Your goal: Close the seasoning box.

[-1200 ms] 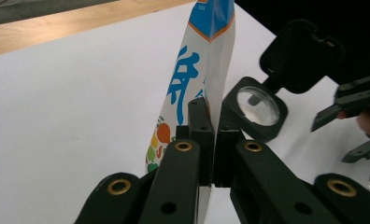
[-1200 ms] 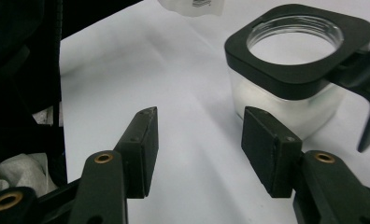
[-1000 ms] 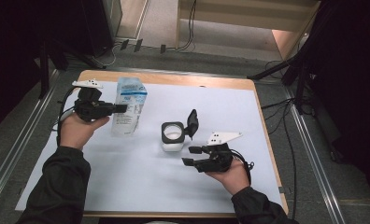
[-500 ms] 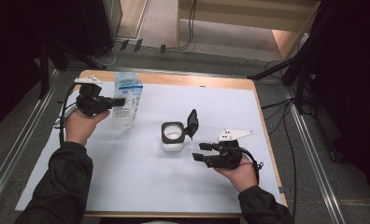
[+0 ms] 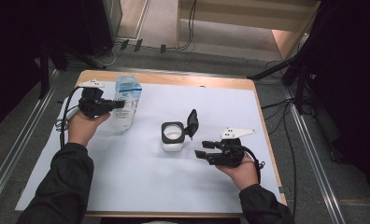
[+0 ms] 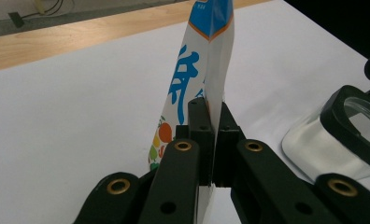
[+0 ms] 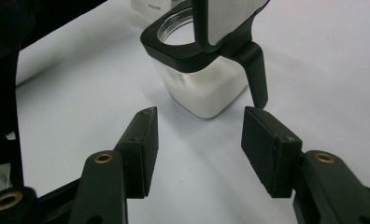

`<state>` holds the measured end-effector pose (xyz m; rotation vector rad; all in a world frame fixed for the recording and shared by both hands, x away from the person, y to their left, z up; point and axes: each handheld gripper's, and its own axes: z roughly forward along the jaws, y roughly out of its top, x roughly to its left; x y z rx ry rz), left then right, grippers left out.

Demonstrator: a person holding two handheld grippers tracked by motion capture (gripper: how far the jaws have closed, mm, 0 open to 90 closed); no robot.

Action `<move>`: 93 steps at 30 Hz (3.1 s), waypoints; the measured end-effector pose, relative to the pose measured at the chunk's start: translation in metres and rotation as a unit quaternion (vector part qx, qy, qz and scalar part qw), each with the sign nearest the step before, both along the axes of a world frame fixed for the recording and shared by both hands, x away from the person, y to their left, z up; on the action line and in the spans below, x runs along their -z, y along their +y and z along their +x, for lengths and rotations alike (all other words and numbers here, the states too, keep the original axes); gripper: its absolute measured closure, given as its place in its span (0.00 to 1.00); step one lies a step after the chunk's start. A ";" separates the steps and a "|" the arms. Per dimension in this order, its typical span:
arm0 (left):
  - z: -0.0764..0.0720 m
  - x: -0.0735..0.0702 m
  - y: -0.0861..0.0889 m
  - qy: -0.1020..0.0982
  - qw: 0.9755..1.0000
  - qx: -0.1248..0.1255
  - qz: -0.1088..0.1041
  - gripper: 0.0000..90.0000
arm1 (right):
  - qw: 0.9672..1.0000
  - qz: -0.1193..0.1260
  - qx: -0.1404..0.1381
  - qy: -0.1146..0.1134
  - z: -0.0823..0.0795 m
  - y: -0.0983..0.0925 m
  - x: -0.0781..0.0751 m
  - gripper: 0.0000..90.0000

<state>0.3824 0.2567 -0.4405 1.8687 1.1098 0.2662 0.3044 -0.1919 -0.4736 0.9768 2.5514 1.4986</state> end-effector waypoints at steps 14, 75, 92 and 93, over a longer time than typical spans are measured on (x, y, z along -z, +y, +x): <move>-0.018 0.012 0.013 0.008 1.000 0.010 -0.016 0.96 | 1.000 -0.001 0.017 -0.010 0.009 -0.004 -0.003 0.54; -0.062 0.014 0.026 0.016 1.000 0.006 0.004 0.42 | 0.997 0.035 0.060 -0.026 0.055 0.026 -0.024 1.00; -0.063 0.016 0.034 0.011 1.000 0.003 -0.015 0.43 | 0.997 0.041 0.062 -0.016 0.060 0.036 -0.025 1.00; -0.063 0.016 0.035 0.012 1.000 0.003 -0.015 0.43 | 0.997 0.041 0.062 -0.018 0.061 0.037 -0.025 1.00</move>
